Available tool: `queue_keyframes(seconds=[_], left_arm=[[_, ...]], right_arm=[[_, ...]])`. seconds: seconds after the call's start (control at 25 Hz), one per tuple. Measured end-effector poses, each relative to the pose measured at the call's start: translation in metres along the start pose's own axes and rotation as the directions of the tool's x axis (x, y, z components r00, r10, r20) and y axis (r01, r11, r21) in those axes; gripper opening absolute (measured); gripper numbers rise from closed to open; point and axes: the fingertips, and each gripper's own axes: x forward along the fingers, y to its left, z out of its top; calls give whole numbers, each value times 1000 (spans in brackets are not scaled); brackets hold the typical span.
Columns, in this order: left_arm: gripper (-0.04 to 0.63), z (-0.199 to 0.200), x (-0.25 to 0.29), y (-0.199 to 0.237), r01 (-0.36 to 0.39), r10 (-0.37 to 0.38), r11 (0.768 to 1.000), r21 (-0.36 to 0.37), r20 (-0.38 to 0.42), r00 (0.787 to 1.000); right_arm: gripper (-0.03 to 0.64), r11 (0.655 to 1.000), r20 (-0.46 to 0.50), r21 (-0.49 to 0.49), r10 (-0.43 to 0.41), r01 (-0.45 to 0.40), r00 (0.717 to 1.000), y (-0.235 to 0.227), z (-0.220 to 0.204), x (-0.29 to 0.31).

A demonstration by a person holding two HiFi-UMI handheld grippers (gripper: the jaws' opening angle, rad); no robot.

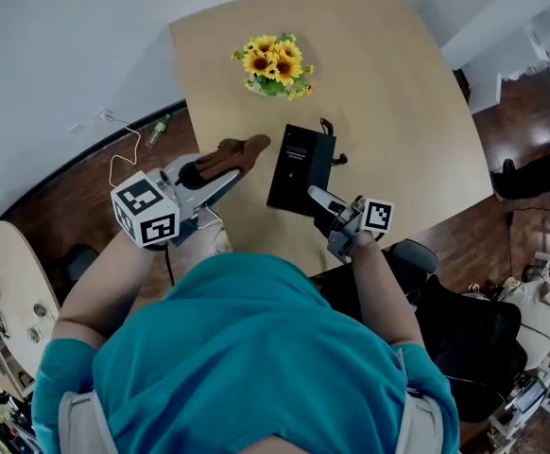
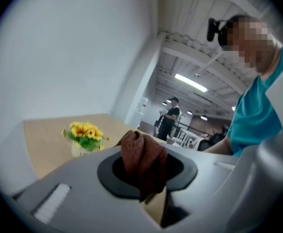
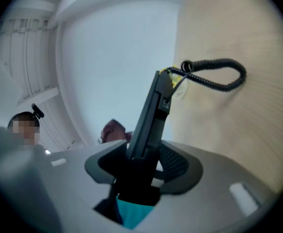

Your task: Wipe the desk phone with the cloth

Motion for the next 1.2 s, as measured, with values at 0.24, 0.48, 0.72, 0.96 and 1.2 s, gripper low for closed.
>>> queue_keyframes(seconds=[0.24,0.48,0.72,0.96,1.2], left_arm=[[87,20,82,-22,124,-16,853,507,-213,977],[87,-26,94,-43,338,-65,782,524,-470,880],[87,-48,67,-90,458,-183,767,449,-531,827],[87,-68,41,-120,503,-265,788,356,-543,797],[87,-34,35,-93,395,-210,838,377,-445,871]], right_arm=[[206,996,-37,-83,-20,17,999,49,-20,13],[206,986,-77,-161,34,-46,996,84,-28,8],[206,983,-22,-176,55,-58,998,89,-16,-1],[206,981,2,-183,68,-67,998,91,-14,-2],[206,977,-48,-199,73,-81,996,101,-21,1]])
